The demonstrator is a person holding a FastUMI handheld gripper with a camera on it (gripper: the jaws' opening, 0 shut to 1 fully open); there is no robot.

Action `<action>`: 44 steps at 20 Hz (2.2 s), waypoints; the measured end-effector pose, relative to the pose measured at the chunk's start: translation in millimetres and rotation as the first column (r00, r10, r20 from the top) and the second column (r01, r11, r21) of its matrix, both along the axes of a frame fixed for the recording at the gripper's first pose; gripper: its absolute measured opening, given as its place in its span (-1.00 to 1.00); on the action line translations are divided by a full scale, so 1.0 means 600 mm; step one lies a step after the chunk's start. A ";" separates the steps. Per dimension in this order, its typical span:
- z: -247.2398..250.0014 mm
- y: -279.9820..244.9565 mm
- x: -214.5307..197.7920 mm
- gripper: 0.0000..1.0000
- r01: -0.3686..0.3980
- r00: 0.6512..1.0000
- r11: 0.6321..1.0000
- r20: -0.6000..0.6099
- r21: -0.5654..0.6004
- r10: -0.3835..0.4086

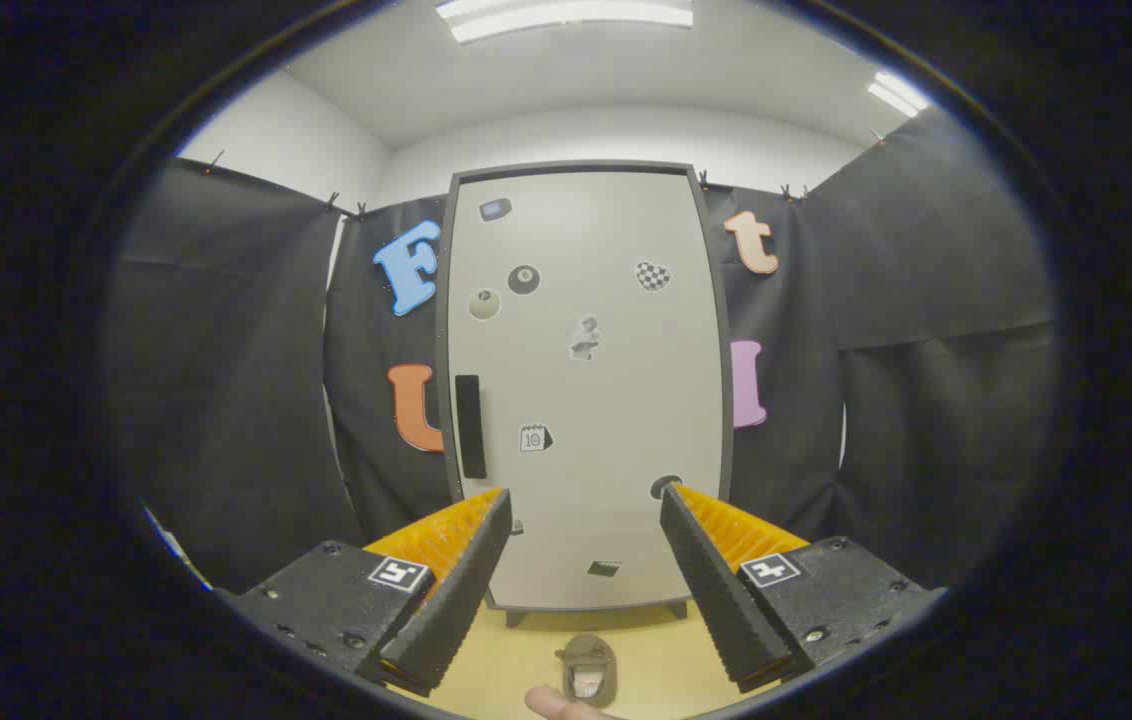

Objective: Open the shoe cabinet door, grab the shoes and put them into the shoe cabinet, then close the shoe cabinet door.

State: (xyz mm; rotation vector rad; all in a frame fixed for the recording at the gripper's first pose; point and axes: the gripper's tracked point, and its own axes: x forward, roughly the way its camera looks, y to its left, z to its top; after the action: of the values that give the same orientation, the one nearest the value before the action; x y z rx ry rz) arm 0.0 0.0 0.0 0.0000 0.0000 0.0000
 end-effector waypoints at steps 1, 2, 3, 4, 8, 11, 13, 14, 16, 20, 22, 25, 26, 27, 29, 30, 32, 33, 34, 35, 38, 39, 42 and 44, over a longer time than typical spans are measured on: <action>-0.005 -0.001 0.000 0.96 0.006 1.000 1.000 -0.005 0.004 -0.006; -0.007 -0.002 0.002 0.96 0.010 1.000 1.000 -0.009 0.004 -0.010; -0.008 0.000 0.003 0.96 0.006 1.000 1.000 -0.010 0.002 -0.006; -0.006 0.000 0.004 0.96 0.002 1.000 1.000 -0.008 -0.001 -0.002; -0.003 -0.001 0.002 0.96 -0.002 1.000 1.000 0.013 -0.016 0.003; -0.004 -0.003 -0.001 0.96 -0.001 1.000 1.000 0.027 -0.029 0.002; -0.009 -0.002 -0.002 0.96 -0.005 1.000 0.999 0.020 -0.032 0.006; -0.007 0.000 -0.002 0.97 -0.009 1.000 1.000 0.021 -0.029 0.010; -0.006 0.003 0.001 0.97 -0.018 1.000 0.999 0.021 -0.036 0.018; -0.001 0.016 0.026 0.96 -0.032 0.999 0.999 0.036 -0.019 0.033; -0.009 0.028 0.047 0.96 -0.051 0.999 0.999 0.011 -0.012 0.051; -0.007 0.063 0.092 0.96 -0.106 0.994 0.994 0.000 0.021 0.106; -0.004 0.075 0.109 0.96 -0.124 0.992 0.992 0.002 0.032 0.124; 0.001 0.089 0.127 0.96 -0.138 0.990 0.990 0.011 0.030 0.138; 0.012 0.118 0.168 0.96 -0.169 0.985 0.985 0.028 -0.019 0.169; 0.016 0.134 0.188 0.96 -0.183 0.982 0.982 0.041 -0.042 0.185; 0.009 0.158 0.229 0.96 -0.200 0.979 0.977 0.035 -0.078 0.203; 0.002 0.164 0.247 0.96 -0.193 0.980 0.979 0.027 -0.072 0.195; 0.000 0.173 0.265 0.96 -0.198 0.980 0.979 0.017 -0.054 0.199; -0.003 0.179 0.287 0.96 -0.204 0.979 0.978 0.002 -0.040 0.205; -0.013 0.191 0.338 0.93 -0.204 0.979 0.979 -0.015 0.005 0.204; -0.014 0.198 0.349 0.92 -0.213 0.977 0.977 -0.016 0.015 0.213; -0.004 0.219 0.373 0.67 -0.244 0.970 0.970 -0.006 0.013 0.244; -0.008 0.220 0.391 0.50 -0.225 0.974 0.974 -0.006 -0.012 0.225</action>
State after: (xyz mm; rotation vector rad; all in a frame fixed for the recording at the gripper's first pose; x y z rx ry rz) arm 234.4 132.1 -5.0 -0.0126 0.0042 0.2271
